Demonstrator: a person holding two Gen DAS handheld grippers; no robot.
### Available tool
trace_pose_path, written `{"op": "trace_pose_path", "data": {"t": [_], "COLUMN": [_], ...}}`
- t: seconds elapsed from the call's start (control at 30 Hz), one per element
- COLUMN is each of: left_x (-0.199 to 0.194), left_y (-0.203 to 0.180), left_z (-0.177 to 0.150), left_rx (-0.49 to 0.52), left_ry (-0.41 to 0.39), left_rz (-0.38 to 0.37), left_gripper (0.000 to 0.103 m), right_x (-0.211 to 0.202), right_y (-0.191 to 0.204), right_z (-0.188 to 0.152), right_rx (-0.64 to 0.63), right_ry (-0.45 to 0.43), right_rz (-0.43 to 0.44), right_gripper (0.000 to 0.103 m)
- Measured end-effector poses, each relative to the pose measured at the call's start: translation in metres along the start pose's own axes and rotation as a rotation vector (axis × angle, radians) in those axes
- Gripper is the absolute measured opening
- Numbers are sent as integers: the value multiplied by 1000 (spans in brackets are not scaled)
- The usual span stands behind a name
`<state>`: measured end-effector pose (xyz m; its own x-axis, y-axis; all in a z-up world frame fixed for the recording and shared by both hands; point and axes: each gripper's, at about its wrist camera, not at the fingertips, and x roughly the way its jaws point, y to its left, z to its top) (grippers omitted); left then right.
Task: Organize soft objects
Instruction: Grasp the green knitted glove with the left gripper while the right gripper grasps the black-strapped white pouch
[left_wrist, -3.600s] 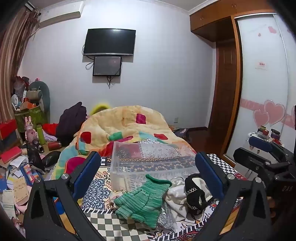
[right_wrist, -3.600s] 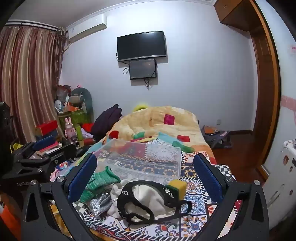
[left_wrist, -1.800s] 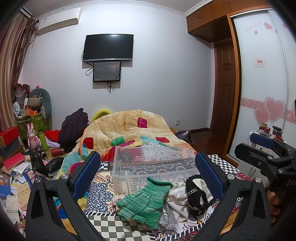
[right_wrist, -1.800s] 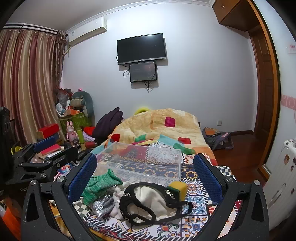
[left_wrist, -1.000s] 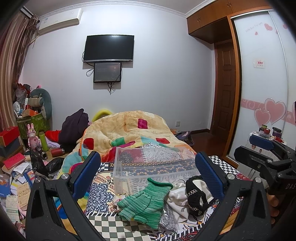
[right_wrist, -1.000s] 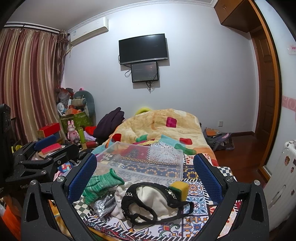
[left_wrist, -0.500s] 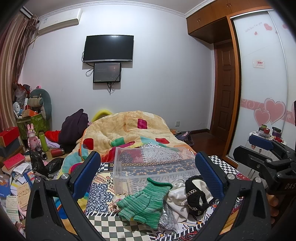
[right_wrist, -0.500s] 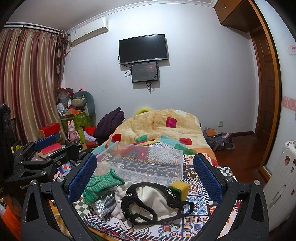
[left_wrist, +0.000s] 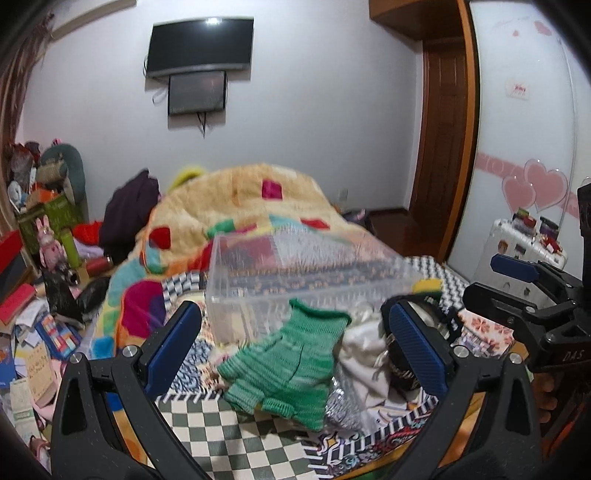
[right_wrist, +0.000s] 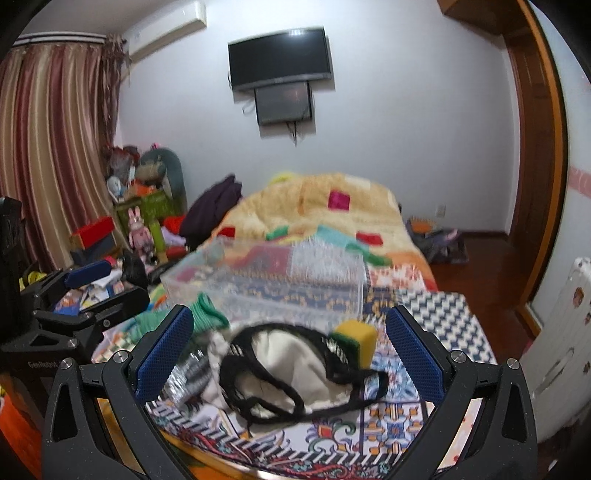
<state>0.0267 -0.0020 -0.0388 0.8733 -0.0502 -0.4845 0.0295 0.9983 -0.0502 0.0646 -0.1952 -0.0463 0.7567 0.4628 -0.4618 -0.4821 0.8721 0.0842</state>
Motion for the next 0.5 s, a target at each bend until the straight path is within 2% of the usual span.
{"op": "trace_pose_path", "data": {"t": [0.2, 0.33, 0.5], "left_x": [24, 35, 37], "left_y": [6, 9, 13], "left_z": [-15, -24, -31], "left_rx": [-22, -25, -9], "left_ry": [84, 134, 151], "left_rz": [-30, -52, -56], "left_gripper": [103, 83, 74], "right_x": [18, 26, 31], "right_y": [-12, -8, 2], "right_z": [-15, -19, -21], "right_rx": [44, 66, 45], "right_ry": [109, 141, 160], "right_rz": [52, 93, 139], "right_gripper": [103, 100, 89]}}
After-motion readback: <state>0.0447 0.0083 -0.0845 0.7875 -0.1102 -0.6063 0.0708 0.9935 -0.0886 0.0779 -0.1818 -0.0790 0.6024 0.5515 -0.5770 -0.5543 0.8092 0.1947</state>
